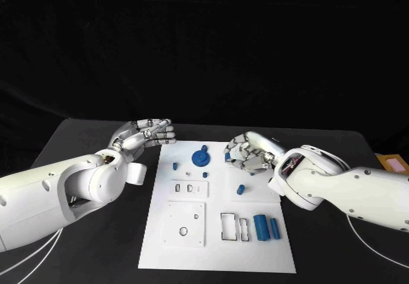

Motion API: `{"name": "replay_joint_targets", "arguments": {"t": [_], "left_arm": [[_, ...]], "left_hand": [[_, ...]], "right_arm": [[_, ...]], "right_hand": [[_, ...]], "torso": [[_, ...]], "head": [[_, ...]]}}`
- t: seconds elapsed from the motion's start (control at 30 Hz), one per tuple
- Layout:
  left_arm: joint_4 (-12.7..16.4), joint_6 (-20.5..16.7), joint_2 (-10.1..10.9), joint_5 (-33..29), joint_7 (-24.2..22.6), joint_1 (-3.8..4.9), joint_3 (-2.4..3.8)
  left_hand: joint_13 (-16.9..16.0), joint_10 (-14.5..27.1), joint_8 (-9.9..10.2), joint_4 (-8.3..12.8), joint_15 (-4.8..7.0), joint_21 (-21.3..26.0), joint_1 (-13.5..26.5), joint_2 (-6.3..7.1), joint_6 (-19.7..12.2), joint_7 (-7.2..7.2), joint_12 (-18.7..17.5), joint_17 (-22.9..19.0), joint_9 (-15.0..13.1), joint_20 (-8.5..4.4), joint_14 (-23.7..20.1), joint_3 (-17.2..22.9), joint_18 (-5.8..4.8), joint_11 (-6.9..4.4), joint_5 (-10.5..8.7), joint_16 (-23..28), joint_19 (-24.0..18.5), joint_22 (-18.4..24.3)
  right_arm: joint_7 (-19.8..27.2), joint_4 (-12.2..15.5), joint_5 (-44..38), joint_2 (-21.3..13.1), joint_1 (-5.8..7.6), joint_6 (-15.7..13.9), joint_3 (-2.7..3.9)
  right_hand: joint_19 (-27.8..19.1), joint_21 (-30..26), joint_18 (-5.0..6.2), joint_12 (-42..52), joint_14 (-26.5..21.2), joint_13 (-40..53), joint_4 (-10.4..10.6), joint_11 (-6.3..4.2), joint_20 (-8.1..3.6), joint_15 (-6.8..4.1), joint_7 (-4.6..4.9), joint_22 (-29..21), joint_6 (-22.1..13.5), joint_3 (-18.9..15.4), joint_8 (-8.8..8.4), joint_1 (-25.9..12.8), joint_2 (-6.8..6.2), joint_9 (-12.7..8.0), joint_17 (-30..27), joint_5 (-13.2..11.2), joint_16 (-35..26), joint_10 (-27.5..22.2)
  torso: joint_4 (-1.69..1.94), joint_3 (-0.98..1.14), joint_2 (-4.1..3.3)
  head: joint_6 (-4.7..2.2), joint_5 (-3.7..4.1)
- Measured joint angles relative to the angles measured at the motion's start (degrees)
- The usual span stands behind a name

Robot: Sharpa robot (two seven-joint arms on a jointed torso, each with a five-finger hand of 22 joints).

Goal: Assemble the parts on the task board

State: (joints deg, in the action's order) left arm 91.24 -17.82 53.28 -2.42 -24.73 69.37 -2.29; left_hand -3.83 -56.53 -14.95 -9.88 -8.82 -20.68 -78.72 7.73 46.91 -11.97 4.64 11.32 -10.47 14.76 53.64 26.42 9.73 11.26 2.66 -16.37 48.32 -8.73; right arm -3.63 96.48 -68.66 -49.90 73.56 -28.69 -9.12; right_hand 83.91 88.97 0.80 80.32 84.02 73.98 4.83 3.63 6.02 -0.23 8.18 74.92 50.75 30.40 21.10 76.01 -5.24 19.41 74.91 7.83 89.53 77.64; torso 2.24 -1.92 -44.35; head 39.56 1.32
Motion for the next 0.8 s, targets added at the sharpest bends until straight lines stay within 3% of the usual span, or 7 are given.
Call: {"name": "replay_joint_targets", "arguments": {"t": [0.3,0.57,0.8], "left_arm": [[0.0,0.1,-0.3,-0.1,0.0,0.01,0.00],[0.1,0.3,-0.5,-0.1,0.0,0.01,0.00],[0.1,0.4,-0.5,-0.2,0.0,0.00,0.00]], "left_hand": [[0.0,0.0,0.0,0.0,0.00,0.0,0.0,0.00,0.0,0.00,0.0,0.0,0.0,0.00,0.0,0.0,0.00,0.00,0.00,0.0,0.0,0.0],[0.0,-0.1,0.3,0.0,0.00,0.0,0.0,0.00,0.0,0.00,0.0,0.1,0.1,0.00,0.0,0.5,0.00,0.15,0.00,0.0,0.0,0.0],[0.0,-0.1,0.3,0.0,0.00,0.0,0.0,0.00,0.0,0.00,0.0,0.1,0.1,0.00,0.0,0.5,0.00,0.14,0.00,0.0,0.0,0.0]], "right_arm": [[-4.9,1.3,-3.5,5.9,-1.50,0.0,-0.21],[-7.6,0.5,-7.6,9.9,-3.96,0.3,-0.45],[-9.4,-0.5,-9.9,11.4,-5.21,0.5,-0.49]], "right_hand": [[0.0,0.0,0.00,0.0,0.0,0.0,0.1,0.00,0.01,0.00,0.16,0.0,-0.2,0.1,0.01,0.0,-0.01,0.0,0.0,0.3,0.0,0.0],[0.0,0.0,0.00,0.0,0.0,0.0,0.2,0.00,0.01,0.00,0.25,0.0,-0.5,0.2,0.04,0.0,-0.01,0.0,0.0,0.7,0.0,0.0],[0.0,0.0,0.00,0.0,0.0,0.1,0.2,0.00,0.02,0.00,0.34,0.0,-0.6,0.2,0.06,-0.6,-0.19,0.0,0.0,0.7,0.0,0.0]], "torso": [[0.05,-0.16,0.21],[0.05,-0.12,0.19],[0.02,-0.07,0.14]], "head": [[0.53,-1.12],[1.03,-1.93],[1.44,-2.36]]}}
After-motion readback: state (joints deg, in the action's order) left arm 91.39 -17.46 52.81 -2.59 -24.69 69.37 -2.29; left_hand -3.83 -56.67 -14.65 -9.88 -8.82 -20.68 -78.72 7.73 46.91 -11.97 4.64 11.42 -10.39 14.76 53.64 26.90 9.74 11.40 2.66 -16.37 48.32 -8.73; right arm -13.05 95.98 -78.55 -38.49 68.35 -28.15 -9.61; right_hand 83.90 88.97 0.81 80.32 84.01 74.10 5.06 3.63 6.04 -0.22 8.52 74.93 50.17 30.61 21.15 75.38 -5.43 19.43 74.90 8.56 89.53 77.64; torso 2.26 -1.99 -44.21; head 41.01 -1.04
